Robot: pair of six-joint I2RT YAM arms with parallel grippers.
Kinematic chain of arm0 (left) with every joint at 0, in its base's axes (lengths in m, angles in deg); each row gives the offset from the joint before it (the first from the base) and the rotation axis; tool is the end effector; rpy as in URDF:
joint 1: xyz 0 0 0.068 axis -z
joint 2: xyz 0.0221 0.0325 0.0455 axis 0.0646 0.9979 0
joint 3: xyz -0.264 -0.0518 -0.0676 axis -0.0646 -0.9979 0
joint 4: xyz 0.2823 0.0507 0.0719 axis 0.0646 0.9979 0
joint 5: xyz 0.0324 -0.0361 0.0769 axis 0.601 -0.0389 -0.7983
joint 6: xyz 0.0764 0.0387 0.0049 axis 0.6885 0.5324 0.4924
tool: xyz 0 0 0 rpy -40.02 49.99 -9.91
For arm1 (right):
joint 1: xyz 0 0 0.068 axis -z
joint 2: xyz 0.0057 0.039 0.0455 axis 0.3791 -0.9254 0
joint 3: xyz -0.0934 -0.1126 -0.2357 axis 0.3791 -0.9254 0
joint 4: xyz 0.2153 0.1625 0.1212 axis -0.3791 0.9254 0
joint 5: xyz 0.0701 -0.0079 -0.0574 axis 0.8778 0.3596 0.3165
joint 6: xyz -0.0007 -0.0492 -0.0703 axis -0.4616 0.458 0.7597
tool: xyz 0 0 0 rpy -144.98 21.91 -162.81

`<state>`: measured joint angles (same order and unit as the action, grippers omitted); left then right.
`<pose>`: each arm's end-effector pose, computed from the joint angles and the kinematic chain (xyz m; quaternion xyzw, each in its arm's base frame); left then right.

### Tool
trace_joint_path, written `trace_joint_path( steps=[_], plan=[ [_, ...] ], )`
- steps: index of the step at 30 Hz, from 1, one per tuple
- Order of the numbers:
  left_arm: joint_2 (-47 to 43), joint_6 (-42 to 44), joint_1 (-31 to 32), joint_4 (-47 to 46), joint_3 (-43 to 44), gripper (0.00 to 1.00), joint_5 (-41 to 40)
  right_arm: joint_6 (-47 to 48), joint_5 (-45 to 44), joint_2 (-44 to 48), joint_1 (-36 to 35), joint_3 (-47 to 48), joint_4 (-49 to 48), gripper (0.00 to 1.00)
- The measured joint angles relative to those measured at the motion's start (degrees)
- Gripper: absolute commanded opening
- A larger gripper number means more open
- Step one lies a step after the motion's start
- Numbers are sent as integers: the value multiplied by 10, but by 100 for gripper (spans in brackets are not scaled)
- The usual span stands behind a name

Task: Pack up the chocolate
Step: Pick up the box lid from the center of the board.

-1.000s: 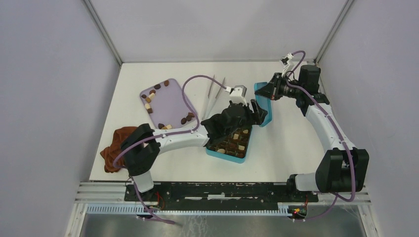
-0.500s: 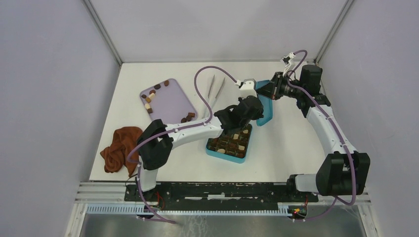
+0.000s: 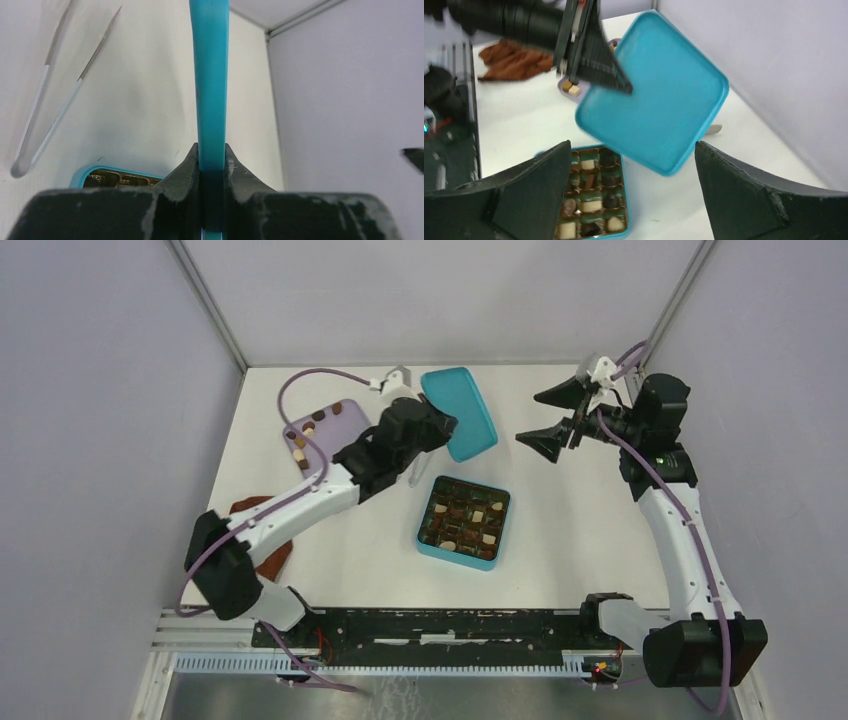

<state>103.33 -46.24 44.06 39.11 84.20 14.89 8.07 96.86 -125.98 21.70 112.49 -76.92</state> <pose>0.3124 -0.3051 0.3064 -0.1231 0.8090 -0.3280 0.4719 0.2970 0.0686 0.3977 -0.3437 0.6459 0.3702 0.5725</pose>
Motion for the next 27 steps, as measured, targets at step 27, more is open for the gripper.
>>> trace_joint_path(
  steps=[27],
  plan=[
    [-252, -420, -59, 230, -55, 2, -1, 534, -333, -54, -402, 30, 109, 68]
  ],
)
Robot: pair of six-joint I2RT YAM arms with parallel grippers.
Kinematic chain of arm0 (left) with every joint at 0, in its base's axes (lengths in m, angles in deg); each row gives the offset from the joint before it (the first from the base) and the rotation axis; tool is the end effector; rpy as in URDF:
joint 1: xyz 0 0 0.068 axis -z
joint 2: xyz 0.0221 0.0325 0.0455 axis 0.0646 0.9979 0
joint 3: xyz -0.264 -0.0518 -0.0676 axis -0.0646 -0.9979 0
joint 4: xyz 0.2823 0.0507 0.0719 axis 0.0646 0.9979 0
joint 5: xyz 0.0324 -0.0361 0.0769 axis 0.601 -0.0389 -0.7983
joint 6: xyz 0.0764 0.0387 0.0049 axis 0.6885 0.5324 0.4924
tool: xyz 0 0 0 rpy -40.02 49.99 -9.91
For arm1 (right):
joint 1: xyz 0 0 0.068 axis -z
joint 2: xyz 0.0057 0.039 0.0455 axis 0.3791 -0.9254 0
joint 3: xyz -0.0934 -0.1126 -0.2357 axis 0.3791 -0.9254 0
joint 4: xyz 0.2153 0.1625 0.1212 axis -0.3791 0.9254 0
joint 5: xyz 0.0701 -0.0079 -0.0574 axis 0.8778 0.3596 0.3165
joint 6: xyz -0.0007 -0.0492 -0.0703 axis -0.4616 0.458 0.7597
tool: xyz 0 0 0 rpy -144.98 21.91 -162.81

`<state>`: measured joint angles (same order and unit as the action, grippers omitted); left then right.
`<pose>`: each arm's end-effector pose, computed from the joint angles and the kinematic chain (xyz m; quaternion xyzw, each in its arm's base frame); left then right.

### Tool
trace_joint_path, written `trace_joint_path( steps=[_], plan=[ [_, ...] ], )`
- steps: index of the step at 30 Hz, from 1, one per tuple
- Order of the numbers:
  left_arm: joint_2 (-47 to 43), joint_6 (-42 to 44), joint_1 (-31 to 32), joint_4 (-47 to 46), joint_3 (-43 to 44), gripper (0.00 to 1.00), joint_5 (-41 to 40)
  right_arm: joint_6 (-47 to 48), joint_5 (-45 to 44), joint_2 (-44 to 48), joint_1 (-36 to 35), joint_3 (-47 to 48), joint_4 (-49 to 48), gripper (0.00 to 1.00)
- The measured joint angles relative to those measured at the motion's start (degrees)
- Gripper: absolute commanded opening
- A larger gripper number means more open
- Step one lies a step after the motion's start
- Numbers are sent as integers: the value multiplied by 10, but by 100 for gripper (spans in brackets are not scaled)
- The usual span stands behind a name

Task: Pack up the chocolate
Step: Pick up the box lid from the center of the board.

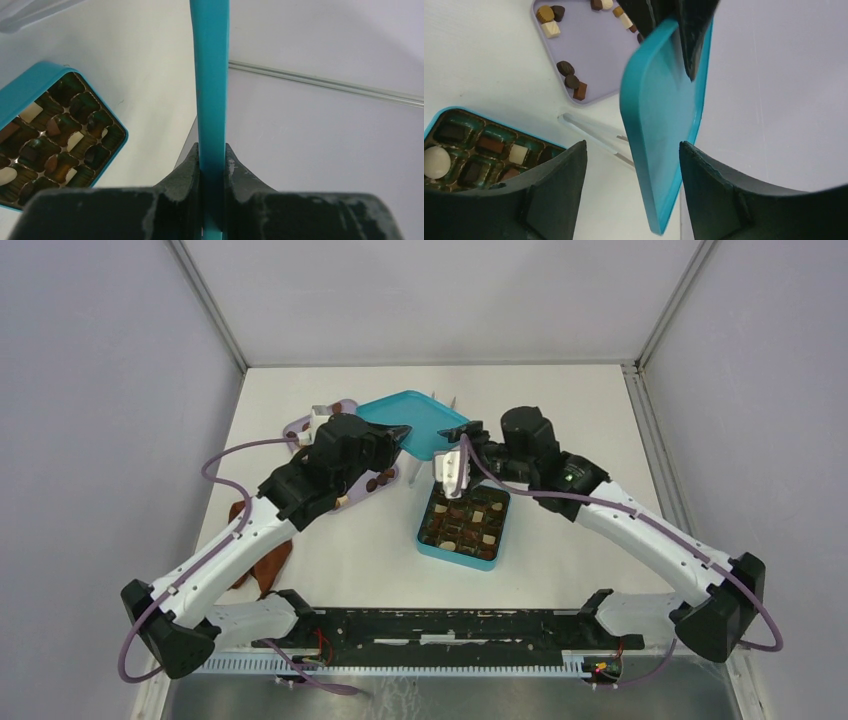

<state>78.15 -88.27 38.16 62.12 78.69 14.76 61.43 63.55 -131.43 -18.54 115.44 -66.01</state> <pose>0.2484 -0.1872 0.3685 -0.4446 0.7050 -0.4346 0.3412 0.2385 0.2510 0.3590 -0.6862 0.4393 0.1197 0.5673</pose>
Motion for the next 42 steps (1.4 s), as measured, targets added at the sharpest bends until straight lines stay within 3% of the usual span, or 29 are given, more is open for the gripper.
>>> trace_joint_path(
  steps=[7, 9, 12, 14, 19, 24, 30, 38, 42],
  plan=[
    [7, -18, 0, -2, 0, 2, 16, -16, -173, -21, -71, -27, -90, 35],
    [7, -20, 0, -2, 1, 2, 19, -22, -204, -21, -72, -30, -105, 22],
    [8, -44, -2, -16, 5, 11, 19, -25, -225, -21, -75, -32, -116, 0],
    [9, -45, -4, -12, 10, 18, 20, -21, -233, -20, -80, -39, -124, 0],
    [19, -45, -4, -15, 10, 65, 30, -34, -245, -17, -80, -46, -130, 0],
    [16, -39, -1, -23, 10, 95, 53, -83, -229, -16, -48, -45, -125, 0],
    [-42, 57, -1, -20, 7, 99, 55, -170, -134, -6, 63, -34, -85, 0],
    [-193, 354, -1, -38, -90, 97, 55, -341, 61, 8, 205, -11, -33, 0],
    [-187, 477, -1, -20, -125, 95, 51, -449, 172, 8, 254, -10, -33, 0]
  ],
)
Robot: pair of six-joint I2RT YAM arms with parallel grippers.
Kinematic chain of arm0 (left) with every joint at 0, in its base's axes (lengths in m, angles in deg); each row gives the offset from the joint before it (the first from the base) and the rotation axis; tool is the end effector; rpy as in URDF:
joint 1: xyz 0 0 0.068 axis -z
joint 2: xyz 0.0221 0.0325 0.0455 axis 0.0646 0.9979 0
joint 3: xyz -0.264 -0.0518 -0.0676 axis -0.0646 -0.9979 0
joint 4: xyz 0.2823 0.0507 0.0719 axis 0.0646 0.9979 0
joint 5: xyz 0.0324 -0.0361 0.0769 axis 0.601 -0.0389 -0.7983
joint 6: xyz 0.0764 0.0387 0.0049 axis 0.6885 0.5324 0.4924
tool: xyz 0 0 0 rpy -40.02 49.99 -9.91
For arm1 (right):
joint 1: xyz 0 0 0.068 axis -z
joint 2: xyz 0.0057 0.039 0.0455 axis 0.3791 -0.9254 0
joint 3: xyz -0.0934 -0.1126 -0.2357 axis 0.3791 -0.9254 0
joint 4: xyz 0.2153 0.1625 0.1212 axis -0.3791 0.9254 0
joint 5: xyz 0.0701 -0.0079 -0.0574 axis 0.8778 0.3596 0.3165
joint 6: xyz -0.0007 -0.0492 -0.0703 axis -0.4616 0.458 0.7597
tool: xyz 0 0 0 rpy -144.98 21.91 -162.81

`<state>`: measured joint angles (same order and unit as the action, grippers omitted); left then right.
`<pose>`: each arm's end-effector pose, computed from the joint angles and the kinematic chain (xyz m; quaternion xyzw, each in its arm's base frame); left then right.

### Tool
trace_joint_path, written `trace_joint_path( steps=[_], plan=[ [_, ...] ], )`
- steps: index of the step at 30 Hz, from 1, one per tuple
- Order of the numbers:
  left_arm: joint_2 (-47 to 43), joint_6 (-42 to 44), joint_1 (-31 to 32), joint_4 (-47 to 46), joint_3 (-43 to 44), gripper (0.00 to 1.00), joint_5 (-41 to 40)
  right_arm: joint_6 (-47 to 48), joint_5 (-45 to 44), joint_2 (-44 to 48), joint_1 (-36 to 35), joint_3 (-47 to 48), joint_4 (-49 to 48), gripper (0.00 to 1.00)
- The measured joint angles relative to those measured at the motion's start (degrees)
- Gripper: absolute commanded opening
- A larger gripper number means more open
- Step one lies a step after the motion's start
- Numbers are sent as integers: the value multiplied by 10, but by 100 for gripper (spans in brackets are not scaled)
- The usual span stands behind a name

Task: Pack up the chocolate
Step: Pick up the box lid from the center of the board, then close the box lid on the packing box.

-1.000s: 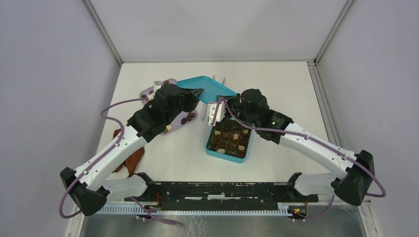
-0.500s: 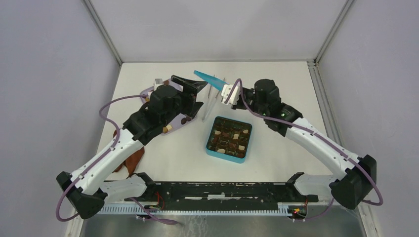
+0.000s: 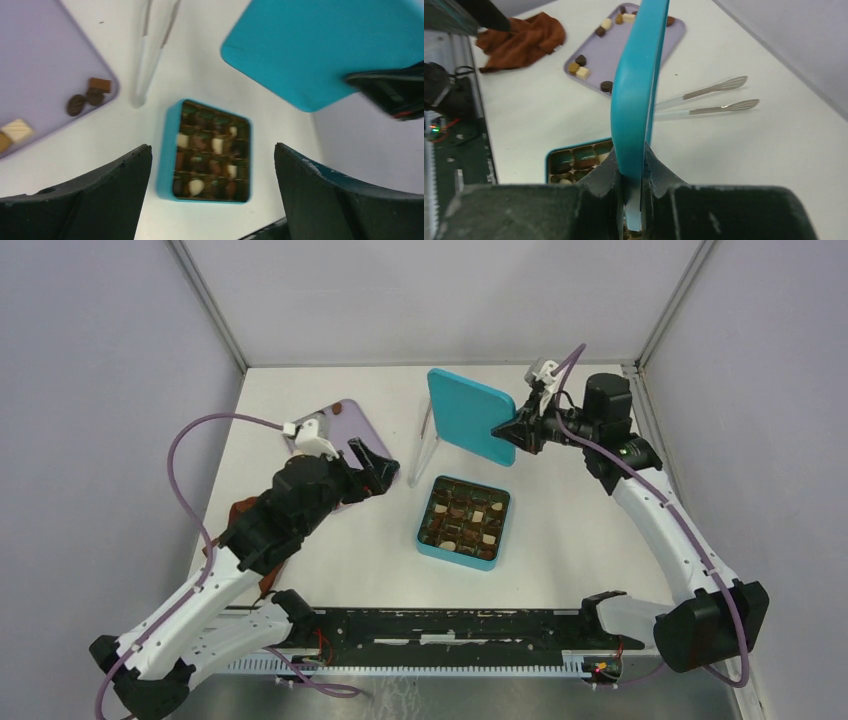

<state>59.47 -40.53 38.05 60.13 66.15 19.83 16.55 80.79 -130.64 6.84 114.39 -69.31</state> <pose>0.1914 -0.1440 0.3655 -0.1051 0.7907 -0.3318 0.5036 0.3054 0.1389 0.3676 -0.3831 0.6836 0.3264 0.5286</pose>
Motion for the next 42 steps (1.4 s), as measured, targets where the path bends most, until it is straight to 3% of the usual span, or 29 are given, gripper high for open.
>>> trace_joint_path(
  steps=[4, 8, 15, 20, 31, 42],
  plan=[
    [37, 80, 0, 18, -29, 87, -17, -137, 107, 12, 44, -49, -60, 0],
    [58, 108, 0, 22, -93, 77, -24, -254, 169, 27, 66, -135, -123, 0],
    [123, 108, 0, -6, -166, 40, -21, -420, 207, 49, 80, -262, -245, 0],
    [203, 108, 0, -54, -180, 16, 7, -464, 219, 49, 88, -294, -276, 0],
    [317, 103, 9, -196, -211, 12, 132, -484, 235, 46, 114, -303, -296, 0],
    [421, 68, 108, -292, -182, 10, 155, -438, 257, 26, 147, -304, -236, 0]
  ],
)
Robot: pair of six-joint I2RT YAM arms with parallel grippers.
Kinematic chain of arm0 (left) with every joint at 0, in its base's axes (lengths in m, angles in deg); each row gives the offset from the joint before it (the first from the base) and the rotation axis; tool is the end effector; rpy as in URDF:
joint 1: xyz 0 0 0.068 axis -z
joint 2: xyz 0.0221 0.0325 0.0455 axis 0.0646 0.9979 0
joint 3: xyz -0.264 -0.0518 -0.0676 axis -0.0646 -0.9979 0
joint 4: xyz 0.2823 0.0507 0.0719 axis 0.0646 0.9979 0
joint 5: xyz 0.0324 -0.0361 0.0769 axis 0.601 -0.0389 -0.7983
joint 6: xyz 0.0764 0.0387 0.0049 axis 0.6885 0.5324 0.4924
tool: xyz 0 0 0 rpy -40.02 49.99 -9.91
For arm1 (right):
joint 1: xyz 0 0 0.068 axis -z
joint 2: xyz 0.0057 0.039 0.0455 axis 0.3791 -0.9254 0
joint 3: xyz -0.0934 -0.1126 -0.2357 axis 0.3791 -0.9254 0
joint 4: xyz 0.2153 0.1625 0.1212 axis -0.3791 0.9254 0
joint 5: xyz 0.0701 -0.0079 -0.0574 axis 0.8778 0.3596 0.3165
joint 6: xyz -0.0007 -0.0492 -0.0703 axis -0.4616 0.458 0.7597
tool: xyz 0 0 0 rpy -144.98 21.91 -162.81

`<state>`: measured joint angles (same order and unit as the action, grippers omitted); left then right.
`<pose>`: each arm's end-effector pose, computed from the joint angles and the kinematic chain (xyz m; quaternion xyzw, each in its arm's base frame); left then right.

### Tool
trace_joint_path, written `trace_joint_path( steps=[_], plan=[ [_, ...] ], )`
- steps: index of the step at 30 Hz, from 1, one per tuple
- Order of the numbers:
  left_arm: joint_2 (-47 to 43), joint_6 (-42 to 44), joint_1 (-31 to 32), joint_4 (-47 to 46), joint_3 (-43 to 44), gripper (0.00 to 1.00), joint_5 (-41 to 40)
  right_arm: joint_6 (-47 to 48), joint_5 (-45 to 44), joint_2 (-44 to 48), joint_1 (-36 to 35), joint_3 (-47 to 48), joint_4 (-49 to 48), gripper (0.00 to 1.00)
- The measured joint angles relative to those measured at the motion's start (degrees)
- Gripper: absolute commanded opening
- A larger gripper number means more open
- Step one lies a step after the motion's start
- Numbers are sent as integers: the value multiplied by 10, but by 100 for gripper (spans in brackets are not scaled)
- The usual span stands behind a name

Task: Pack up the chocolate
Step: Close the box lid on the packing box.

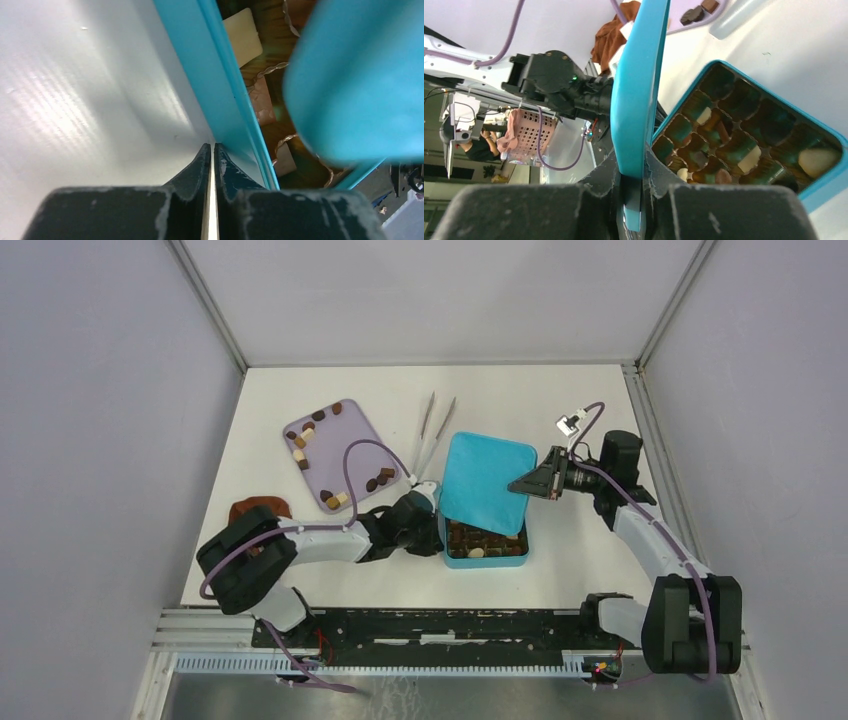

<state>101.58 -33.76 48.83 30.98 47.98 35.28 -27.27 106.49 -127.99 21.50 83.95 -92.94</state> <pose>0.2006 -0.2620 0.0901 0.1132 0.9253 -0.2593 0.2527 0.2770 0.0747 0.2275 -0.1139 0.7441 0.5877 0.2964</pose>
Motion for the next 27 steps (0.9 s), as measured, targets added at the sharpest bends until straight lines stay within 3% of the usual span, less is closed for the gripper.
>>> trace_joint_path(
  steps=[5, 9, 12, 17, 19, 22, 27],
  plan=[
    [2, -9, 20, -8, 2, 11, -21, 106, 8, -28, 42, 31, 128, 0],
    [-71, -16, 22, 10, -35, 18, -56, 244, 7, -71, 54, 99, 274, 0],
    [-167, -19, 22, 36, -68, 33, -83, 321, 7, -88, 54, 134, 349, 0],
    [-357, -19, 22, 71, -107, 79, -122, 379, 22, -94, 50, 140, 420, 0],
    [-431, -19, 22, 68, -121, 91, -132, 382, 30, -94, 45, 140, 430, 0],
    [-521, -22, 22, 58, -147, 99, -136, 370, 49, -90, 30, 139, 425, 0],
    [-584, -39, 22, 28, -182, 100, -126, 306, 68, -61, -4, 109, 363, 0]
  ],
)
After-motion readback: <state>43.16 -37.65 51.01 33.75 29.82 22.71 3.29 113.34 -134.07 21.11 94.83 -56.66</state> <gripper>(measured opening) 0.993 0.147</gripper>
